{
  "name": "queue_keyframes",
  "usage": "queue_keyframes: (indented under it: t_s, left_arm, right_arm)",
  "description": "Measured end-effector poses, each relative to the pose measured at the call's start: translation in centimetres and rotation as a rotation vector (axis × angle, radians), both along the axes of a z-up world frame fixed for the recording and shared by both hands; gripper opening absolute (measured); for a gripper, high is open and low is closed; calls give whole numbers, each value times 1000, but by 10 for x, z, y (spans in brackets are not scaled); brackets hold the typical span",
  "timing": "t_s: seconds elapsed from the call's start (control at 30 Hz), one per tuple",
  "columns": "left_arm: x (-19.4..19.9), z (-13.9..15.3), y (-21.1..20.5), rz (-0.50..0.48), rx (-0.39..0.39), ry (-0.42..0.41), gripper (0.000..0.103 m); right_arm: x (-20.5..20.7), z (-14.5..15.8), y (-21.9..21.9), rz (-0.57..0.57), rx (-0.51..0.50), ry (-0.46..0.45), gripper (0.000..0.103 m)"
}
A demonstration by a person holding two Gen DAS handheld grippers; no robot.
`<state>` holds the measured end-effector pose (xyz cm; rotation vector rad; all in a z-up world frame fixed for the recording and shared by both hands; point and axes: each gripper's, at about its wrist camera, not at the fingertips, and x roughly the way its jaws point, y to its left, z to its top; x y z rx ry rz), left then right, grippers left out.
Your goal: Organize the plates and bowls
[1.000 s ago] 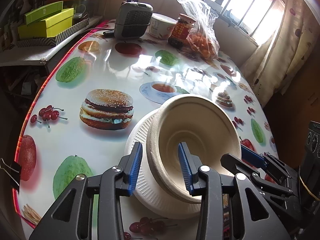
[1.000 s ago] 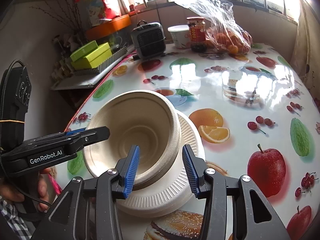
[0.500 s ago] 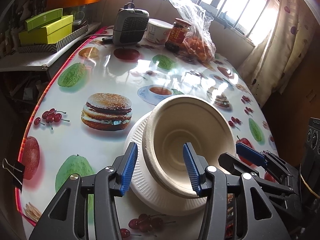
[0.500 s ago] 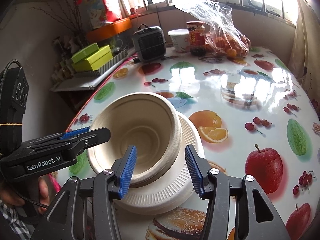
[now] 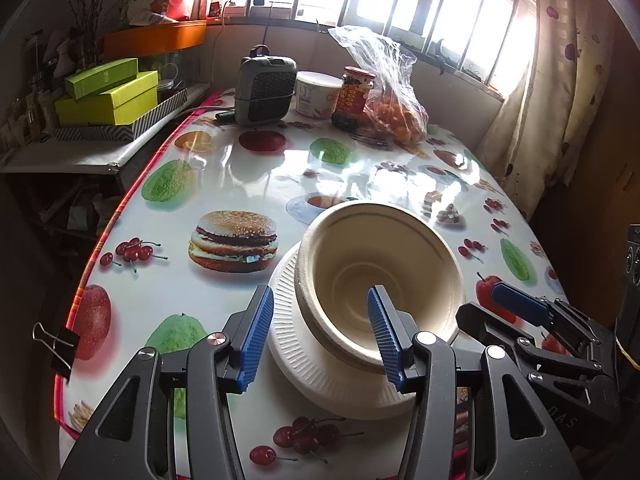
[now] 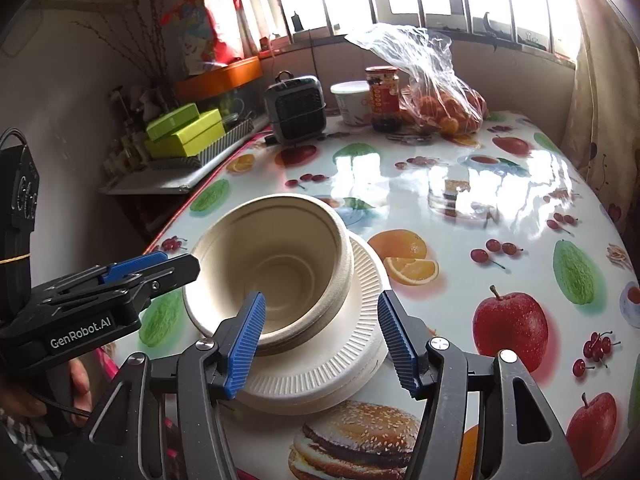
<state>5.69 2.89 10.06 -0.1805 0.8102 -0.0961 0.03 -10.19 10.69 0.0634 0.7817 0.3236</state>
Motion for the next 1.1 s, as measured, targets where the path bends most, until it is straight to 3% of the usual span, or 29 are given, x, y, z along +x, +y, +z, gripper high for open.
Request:
queue_keyframes:
  t_s: [0.43,0.83,1.1]
  left_arm:
    - [-43,-19,0,48,163,-74,50]
    - [-61,-67,15,61,139,51,50]
    - [-58,-79,8,41,132,84,50]
  right_arm:
    - [-43,-14,-12,-28,-88,-71,63]
    - [-56,-50,-23,-43,-128,12,69]
    - [-54,-68,-12,-11,-161,56,72]
